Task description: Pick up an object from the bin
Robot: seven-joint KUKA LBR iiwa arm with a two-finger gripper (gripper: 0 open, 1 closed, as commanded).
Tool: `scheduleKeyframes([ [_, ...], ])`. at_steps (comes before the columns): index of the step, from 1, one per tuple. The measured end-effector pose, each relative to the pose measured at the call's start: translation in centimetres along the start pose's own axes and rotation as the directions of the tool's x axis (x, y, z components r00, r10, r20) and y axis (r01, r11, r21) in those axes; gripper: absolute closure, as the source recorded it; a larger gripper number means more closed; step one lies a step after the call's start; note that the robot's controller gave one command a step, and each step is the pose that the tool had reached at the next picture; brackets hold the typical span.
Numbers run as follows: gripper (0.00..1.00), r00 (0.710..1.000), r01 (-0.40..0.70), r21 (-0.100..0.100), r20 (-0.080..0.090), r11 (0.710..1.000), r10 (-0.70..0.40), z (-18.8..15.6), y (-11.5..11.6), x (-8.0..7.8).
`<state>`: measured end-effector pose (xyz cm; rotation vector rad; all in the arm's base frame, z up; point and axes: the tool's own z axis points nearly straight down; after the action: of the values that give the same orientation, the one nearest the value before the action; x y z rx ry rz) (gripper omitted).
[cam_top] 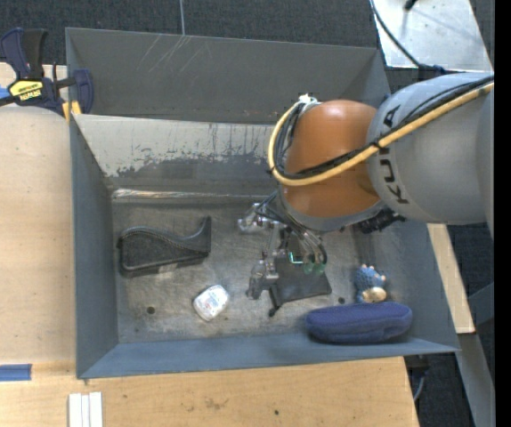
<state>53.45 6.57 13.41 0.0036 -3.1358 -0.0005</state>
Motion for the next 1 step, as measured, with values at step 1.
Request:
scheduleKeyframes([
  [1,0.00,0.942,0.336,0.003,0.009,0.942,-0.336,3.72,3.80,1.39],
])
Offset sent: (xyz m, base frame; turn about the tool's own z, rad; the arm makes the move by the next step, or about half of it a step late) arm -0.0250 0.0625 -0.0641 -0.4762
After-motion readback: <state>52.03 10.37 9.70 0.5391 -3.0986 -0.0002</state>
